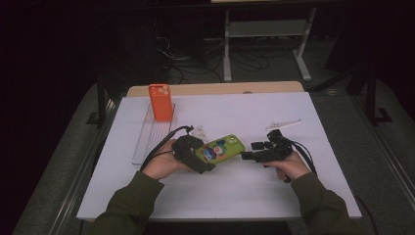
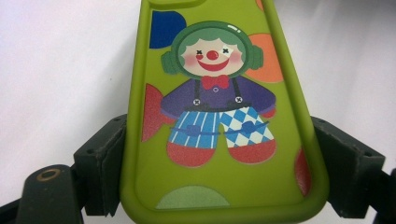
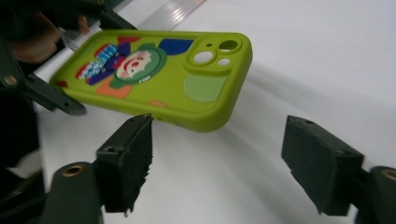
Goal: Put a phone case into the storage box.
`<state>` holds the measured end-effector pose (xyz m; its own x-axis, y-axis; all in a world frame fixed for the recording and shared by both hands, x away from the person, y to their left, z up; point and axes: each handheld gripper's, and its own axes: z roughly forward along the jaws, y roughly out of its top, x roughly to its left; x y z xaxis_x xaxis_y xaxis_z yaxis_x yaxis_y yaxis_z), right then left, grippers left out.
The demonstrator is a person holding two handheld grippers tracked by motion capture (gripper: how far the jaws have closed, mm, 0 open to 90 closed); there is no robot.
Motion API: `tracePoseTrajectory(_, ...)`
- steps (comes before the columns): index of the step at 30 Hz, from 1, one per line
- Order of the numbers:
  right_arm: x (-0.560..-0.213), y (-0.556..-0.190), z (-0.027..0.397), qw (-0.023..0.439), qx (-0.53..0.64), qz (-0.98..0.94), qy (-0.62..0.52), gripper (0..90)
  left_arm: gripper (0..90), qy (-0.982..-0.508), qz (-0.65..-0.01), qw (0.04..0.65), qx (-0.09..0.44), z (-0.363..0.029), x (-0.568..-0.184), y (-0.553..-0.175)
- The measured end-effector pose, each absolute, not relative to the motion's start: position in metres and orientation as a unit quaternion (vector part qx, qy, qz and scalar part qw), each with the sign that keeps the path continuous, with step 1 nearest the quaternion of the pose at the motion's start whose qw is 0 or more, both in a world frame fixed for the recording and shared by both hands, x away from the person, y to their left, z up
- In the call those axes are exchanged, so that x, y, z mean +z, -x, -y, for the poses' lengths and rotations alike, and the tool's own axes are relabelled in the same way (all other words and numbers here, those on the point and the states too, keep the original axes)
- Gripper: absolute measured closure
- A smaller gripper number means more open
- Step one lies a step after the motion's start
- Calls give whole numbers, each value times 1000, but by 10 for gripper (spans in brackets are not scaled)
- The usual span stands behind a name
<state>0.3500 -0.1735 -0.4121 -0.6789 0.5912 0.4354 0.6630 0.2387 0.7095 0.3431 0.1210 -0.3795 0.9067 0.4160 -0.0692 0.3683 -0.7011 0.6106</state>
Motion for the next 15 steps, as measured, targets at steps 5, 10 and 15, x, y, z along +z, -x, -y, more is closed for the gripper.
tracePoseTrajectory(5, -413, -361, 176, 82, -488, 771, 401, 274, 158, -924, -205, 322, 37, -121, -378, -343)
tracePoseTrajectory(10, -418, -368, 174, 147, -487, 752, 420, 283, 158, -922, -203, 327, 40, -121, -377, -343)
tracePoseTrajectory(15, -423, -373, 168, 177, -488, 746, 417, 347, 158, -921, -206, 327, 39, -120, -379, -342)
